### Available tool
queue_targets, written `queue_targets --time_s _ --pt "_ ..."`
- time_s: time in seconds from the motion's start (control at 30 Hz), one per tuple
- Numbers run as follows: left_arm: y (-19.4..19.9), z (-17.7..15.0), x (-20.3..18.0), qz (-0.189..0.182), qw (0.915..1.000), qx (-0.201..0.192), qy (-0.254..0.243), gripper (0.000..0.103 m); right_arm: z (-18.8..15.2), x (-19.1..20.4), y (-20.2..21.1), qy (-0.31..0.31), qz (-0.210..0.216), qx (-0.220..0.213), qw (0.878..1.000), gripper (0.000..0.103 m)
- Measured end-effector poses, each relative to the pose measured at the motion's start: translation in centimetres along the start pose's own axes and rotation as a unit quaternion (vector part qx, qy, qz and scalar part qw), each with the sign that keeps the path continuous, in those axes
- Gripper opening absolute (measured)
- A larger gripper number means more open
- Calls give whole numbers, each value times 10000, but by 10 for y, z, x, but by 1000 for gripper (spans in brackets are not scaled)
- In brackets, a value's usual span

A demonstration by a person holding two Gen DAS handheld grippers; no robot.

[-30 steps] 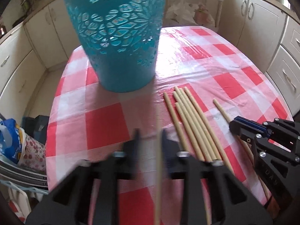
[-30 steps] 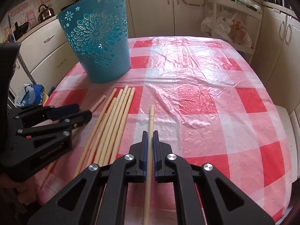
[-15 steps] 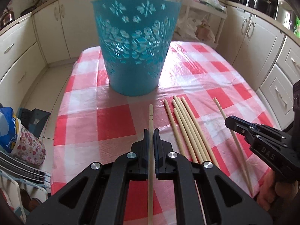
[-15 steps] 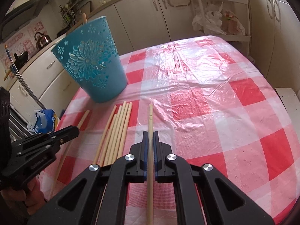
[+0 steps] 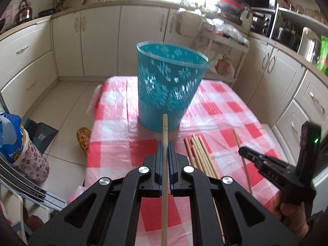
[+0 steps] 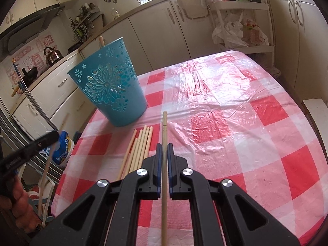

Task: Organize utensils
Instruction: 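Drop the left chopstick into the teal basket while the right gripper carries its chopstick over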

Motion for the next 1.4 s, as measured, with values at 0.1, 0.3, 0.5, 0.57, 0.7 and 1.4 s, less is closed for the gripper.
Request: queue_targets --time_s 0.1,0.3,0.5,0.57,0.7,1.4 --pt "14 13 3 -146 9997 -159 128 5 4 0 5 -12 3 -93 10000 6" --pt "38 40 8 -474 9968 -457 457 5 10 3 11 -33 61 -214 9997 6" --pt "53 70 6 -774 9922 -705 672 5 15 2 16 -116 150 -327 9993 6" --pt "55 81 2 -844 9909 -778 705 5 17 2 18 -153 185 -367 9990 6" --pt "52 111 -12 -971 9880 -973 709 5 22 2 24 -217 247 -485 9983 6" --pt "-33 248 -54 -891 9630 -2267 1150 5 45 7 43 -335 466 -889 9944 6"
Point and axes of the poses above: each gripper's, at about its wrist camera, not at the fingertips, and y roughly against the way its jaws point, x to its left, z to its top, the point moved 8 cm from there along -y, roughly the way its jaws point, and after that the axes turned 14 degrees about y, right-handed, at the moved point
